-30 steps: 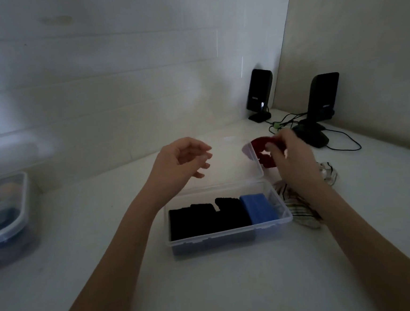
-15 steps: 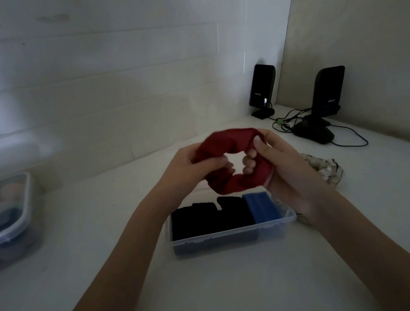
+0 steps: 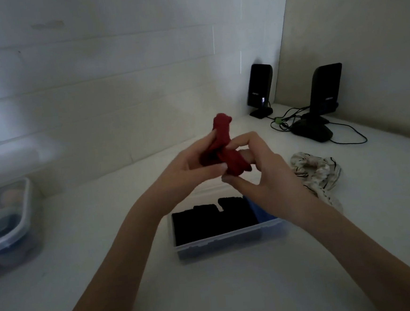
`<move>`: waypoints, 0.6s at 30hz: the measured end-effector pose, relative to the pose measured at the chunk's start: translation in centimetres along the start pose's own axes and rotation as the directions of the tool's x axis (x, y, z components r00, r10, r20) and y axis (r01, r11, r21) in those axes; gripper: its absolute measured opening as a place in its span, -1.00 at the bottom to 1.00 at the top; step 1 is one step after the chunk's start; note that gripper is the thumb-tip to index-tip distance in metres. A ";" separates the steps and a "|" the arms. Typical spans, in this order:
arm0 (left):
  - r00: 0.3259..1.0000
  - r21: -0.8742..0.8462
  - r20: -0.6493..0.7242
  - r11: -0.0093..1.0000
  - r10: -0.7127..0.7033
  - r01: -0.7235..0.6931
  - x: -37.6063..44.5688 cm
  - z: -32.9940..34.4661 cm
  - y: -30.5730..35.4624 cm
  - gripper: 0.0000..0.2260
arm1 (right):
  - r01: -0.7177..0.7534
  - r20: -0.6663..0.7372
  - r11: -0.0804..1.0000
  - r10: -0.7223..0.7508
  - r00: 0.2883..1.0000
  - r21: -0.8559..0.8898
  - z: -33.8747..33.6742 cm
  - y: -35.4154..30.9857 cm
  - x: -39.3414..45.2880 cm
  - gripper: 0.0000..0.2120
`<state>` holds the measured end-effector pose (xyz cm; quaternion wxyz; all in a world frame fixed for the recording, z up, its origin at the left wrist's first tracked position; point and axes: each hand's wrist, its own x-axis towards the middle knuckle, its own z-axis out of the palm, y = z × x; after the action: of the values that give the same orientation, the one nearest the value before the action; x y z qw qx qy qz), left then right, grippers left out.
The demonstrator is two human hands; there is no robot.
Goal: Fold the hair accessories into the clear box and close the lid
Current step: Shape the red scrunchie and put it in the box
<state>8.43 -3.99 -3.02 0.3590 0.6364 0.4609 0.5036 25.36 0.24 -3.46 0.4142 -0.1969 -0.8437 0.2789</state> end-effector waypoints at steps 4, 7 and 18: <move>1.000 0.200 0.006 0.980 -0.023 0.021 -0.3 -0.6 0.2 -0.62 | 0.004 -0.075 0.993 0.005 0.997 0.117 -0.5 0.2 0.1 -0.81; 1.000 0.167 0.001 0.986 -0.025 0.025 -0.3 -0.7 0.2 -0.68 | -0.104 -0.121 0.953 0.144 0.982 0.285 -0.6 0.5 0.5 -0.87; 0.994 0.064 0.075 0.995 -0.083 0.079 -1.4 -1.1 1.3 -0.63 | -0.272 0.096 0.812 0.260 0.961 0.517 -0.3 0.1 0.6 -0.92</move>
<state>7.59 -5.77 -2.06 0.3770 0.6469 0.4874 0.4492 25.23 0.77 -3.02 0.4001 -0.1891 -0.7037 0.5559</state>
